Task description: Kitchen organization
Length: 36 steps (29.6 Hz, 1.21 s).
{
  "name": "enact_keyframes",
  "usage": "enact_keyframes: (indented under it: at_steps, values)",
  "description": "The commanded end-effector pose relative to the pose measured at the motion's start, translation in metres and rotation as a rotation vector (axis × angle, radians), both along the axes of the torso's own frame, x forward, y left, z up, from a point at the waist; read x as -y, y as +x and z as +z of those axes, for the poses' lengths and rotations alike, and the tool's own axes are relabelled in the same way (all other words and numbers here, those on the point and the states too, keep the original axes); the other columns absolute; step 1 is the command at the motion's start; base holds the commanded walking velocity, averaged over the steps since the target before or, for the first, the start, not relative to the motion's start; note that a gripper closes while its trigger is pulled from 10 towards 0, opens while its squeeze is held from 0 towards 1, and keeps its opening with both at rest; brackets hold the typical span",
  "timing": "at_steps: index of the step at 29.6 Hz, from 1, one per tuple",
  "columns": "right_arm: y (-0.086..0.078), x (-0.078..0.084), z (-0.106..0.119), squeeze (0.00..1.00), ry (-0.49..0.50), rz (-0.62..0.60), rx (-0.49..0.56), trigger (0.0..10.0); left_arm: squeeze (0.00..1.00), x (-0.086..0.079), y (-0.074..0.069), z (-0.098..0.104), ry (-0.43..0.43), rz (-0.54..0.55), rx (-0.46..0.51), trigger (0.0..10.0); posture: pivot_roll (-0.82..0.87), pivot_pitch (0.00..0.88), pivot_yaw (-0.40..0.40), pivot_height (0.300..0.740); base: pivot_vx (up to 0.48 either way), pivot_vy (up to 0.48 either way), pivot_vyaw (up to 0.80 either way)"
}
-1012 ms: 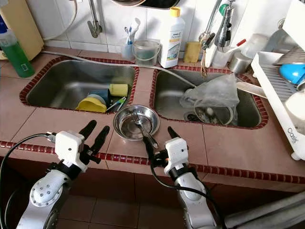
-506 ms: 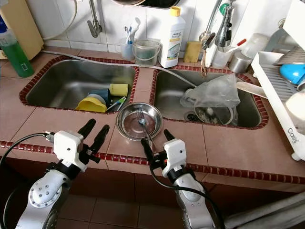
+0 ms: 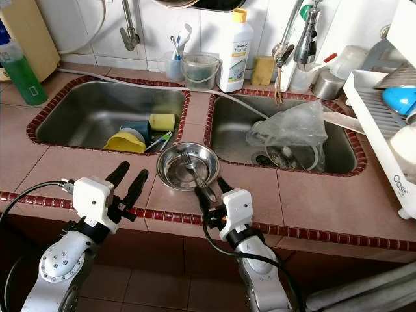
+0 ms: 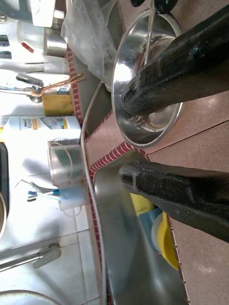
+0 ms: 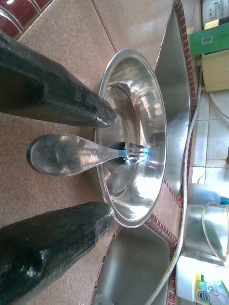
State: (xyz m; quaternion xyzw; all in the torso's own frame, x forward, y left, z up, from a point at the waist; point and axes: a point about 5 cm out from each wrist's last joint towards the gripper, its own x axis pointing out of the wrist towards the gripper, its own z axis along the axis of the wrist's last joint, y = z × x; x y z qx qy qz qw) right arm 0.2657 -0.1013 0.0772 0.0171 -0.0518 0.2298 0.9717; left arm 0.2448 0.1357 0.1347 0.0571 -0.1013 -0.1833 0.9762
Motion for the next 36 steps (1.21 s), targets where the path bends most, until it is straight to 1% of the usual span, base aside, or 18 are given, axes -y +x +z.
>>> enact_keyframes:
  at_steps: [1,4,8,10,11,12,13,15,18,30,33,36]
  values:
    - [0.001,0.003,-0.001,0.0,0.009,-0.019,-0.007,0.0,0.0,0.002,0.0,0.004,0.004,-0.007,0.012,10.0,0.05,0.083,-0.022,0.74,0.0,0.0,0.0]
    - [0.002,0.003,-0.001,0.0,0.013,-0.02,-0.005,0.0,0.0,0.003,0.001,0.005,0.005,-0.012,0.012,10.0,0.05,0.082,-0.019,0.74,0.0,0.0,0.0]
    - [0.002,0.003,-0.001,0.0,0.015,-0.024,-0.005,0.0,0.0,0.008,-0.003,0.002,0.037,-0.067,0.005,10.0,0.05,0.082,-0.019,0.74,0.0,0.0,0.0]
    - [0.002,0.002,-0.001,0.0,0.015,-0.024,-0.004,0.0,0.0,0.013,-0.01,0.0,0.059,-0.121,-0.002,10.0,0.05,0.083,-0.023,0.74,0.0,0.0,0.0]
    - [0.002,0.002,0.0,0.0,0.016,-0.023,-0.004,0.0,0.0,0.016,-0.015,-0.001,0.064,-0.158,-0.011,10.0,0.05,0.084,-0.023,0.74,0.0,0.0,0.0]
    - [0.002,0.002,0.0,0.0,0.015,-0.021,-0.003,0.0,0.0,0.018,-0.024,-0.005,0.086,-0.213,-0.029,10.0,0.05,0.085,-0.023,0.74,0.0,0.0,0.0]
    - [0.002,0.002,0.0,0.0,0.015,-0.021,-0.003,0.0,0.0,0.018,-0.024,-0.005,0.086,-0.213,-0.029,10.0,0.05,0.085,-0.023,0.74,0.0,0.0,0.0]
    - [0.003,0.003,0.0,0.0,0.014,-0.021,-0.003,0.0,0.0,0.017,-0.032,-0.011,0.121,-0.254,-0.051,10.0,0.05,0.086,-0.023,0.74,0.0,0.0,0.0]
    - [0.003,0.003,0.0,0.0,0.013,-0.021,-0.002,0.0,0.0,0.016,-0.035,-0.013,0.136,-0.271,-0.063,10.0,0.05,0.086,-0.022,0.74,0.0,0.0,0.0]
    - [0.003,0.002,0.002,0.0,0.019,-0.016,0.008,0.0,0.0,0.016,-0.034,-0.01,0.139,-0.273,-0.059,10.0,0.05,0.087,-0.023,0.74,0.0,0.0,0.0]
    - [0.004,0.002,0.005,0.0,0.032,-0.014,0.022,0.0,0.0,0.016,-0.034,-0.01,0.138,-0.269,-0.059,10.0,0.05,0.086,-0.026,0.74,0.0,0.0,0.0]
    - [0.004,0.0,0.015,0.0,0.064,0.003,0.057,0.0,0.0,0.016,-0.032,-0.009,0.125,-0.253,-0.056,10.0,0.05,0.084,-0.028,0.74,0.0,0.0,0.0]
